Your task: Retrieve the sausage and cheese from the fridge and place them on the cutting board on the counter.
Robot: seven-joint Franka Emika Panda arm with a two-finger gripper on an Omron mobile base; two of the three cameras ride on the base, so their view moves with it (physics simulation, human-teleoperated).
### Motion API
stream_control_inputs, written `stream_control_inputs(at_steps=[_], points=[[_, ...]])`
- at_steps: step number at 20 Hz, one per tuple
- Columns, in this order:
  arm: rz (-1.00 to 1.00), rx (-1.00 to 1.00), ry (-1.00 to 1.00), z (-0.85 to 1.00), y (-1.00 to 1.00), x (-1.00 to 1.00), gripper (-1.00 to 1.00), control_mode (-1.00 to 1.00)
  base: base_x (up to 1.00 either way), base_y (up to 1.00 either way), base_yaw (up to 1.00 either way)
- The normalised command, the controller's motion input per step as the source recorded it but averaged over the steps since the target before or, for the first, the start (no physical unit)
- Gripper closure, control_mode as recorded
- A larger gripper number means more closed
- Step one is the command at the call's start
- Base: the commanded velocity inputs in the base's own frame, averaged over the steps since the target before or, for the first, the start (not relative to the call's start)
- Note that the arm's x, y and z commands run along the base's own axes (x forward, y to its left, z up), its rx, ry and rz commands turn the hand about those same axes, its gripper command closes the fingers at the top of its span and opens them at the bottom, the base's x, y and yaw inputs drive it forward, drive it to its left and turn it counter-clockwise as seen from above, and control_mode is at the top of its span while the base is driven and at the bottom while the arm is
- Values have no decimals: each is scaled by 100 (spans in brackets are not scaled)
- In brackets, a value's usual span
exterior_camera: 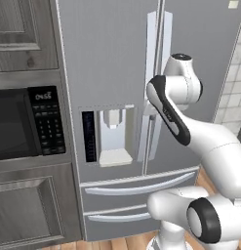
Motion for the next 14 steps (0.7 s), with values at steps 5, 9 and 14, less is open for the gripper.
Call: stream_control_inputs(at_steps=[5, 9, 14], points=[[0, 0, 0, 0, 0, 0, -100, 100, -8, -10, -5], [-1, 5, -9, 0, -5, 0, -100, -100, -3, -11, 0], [-7, 24, -58, 2, -33, 0, -100, -100, 0, 0, 0]])
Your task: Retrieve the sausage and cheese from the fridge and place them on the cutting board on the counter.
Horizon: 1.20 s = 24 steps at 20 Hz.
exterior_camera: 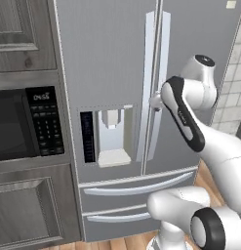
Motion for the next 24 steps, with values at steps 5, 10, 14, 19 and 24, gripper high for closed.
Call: stream_control_inputs(at_steps=[5, 10, 14, 19, 24], points=[[-10, 20, -27, 22, -51, 3, -100, -100, 0, 0, 0], [-8, 20, -4, 15, -40, 25, -100, -100, 0, 0, 0], [-1, 18, -4, 2, -6, 45, -100, -100, 0, 0, 0], [0, 11, 0, 0, 0, 54, -100, -100, 0, 0, 0], [0, 5, 0, -3, 0, 51, -100, -100, 0, 0, 0]])
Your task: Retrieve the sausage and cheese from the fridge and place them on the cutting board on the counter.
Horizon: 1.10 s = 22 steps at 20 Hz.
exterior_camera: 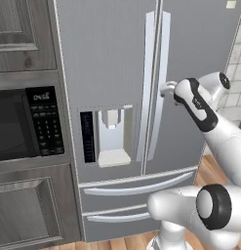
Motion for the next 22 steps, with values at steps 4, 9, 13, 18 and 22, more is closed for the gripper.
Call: stream_control_inputs(at_steps=[4, 9, 13, 18, 22], points=[[0, 0, 0, -3, 0, 43, -100, -100, 0, 0, 0], [0, 0, 0, -14, 8, 31, -100, -100, 0, 0, 0], [0, 0, 0, -15, 2, 31, -100, -100, 0, 0, 0], [0, 0, -2, -16, 11, 32, -100, -100, 0, 0, 0], [0, 0, -26, -36, 40, 22, -100, -100, 0, 0, 0]])
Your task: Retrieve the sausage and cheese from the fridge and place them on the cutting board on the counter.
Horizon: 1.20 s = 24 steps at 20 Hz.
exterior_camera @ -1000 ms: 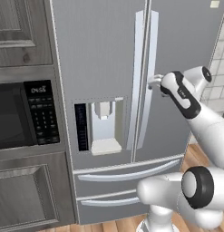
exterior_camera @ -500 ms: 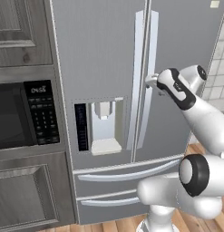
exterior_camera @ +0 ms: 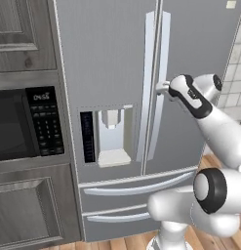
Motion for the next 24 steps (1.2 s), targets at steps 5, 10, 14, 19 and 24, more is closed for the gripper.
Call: stream_control_inputs(at_steps=[5, 10, 14, 19, 24], points=[[1, 2, -33, -33, 36, 45, -100, -100, 0, 0, 0], [4, 4, -3, -28, 26, 97, -100, -100, 0, 0, 0], [3, 0, -2, -34, 61, 81, 100, -100, 0, 0, 0], [0, 0, 7, -3, 8, 23, 100, -100, 0, 0, 0], [0, 0, 0, 2, -9, -19, 100, -100, 0, 0, 0]])
